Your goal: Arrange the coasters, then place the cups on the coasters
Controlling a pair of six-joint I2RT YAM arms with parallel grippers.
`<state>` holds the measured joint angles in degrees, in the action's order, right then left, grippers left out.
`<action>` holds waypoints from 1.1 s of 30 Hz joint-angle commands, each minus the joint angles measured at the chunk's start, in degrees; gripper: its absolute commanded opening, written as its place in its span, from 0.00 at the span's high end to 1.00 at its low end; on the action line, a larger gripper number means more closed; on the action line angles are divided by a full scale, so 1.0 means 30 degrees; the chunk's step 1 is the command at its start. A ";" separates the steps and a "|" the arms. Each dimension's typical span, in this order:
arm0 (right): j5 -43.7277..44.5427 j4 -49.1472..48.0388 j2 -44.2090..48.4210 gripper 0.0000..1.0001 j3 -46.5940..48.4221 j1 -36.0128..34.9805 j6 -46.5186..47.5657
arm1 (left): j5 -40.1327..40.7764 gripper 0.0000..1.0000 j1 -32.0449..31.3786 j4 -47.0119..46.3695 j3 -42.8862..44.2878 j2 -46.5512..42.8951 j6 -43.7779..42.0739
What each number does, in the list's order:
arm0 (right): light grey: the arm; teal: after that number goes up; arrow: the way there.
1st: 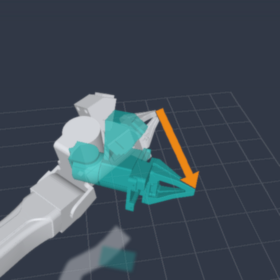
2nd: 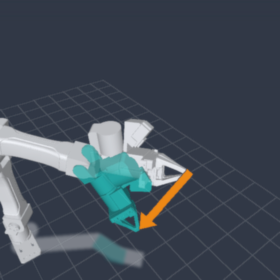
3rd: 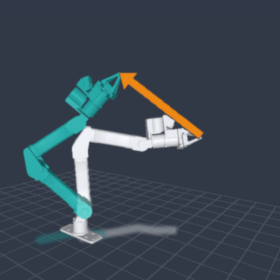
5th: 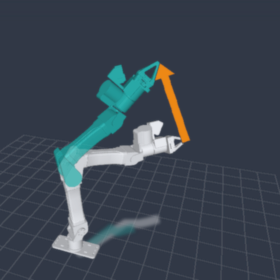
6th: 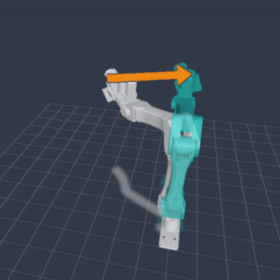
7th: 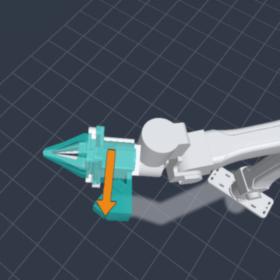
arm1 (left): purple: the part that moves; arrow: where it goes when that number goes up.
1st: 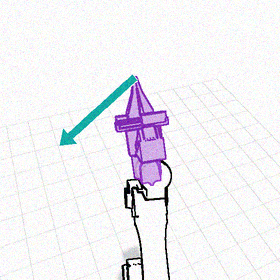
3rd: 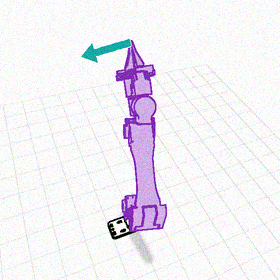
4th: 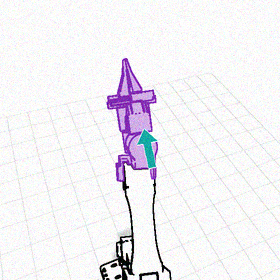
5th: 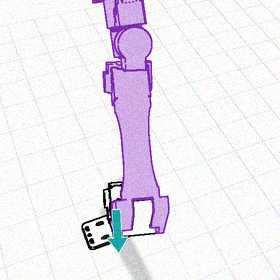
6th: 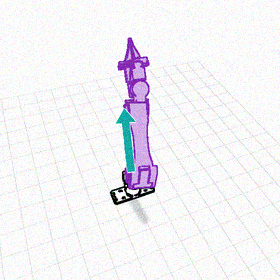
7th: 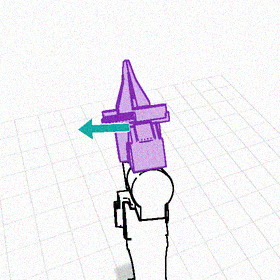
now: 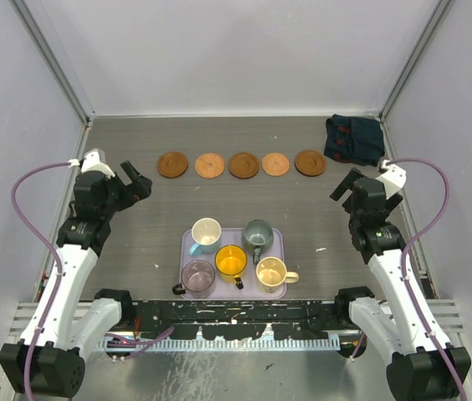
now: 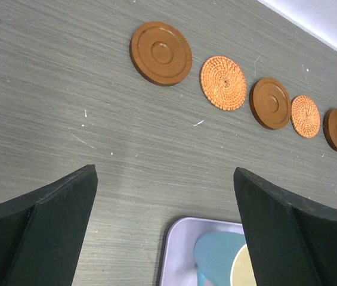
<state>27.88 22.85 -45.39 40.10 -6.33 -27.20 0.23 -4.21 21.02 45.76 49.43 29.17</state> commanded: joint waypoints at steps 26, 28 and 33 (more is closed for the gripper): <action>-0.8399 0.2617 0.2161 0.22 0.0576 -0.1786 0.0923 | -0.1942 0.02 -0.3530 0.2127 -0.3895 -0.5210 0.0386; -0.8049 0.2670 0.1853 0.23 0.0665 -0.2923 0.0574 | -0.1918 0.02 -0.3986 0.1825 -0.4039 -0.4838 0.0482; -0.5970 0.2774 0.0307 0.23 0.0773 -0.7475 -0.0737 | -0.1232 0.02 -0.5219 0.1279 -0.4255 -0.4114 0.0647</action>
<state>5.72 31.59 -41.71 39.66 -20.58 -26.20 -5.08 -17.67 27.99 33.21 36.05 30.48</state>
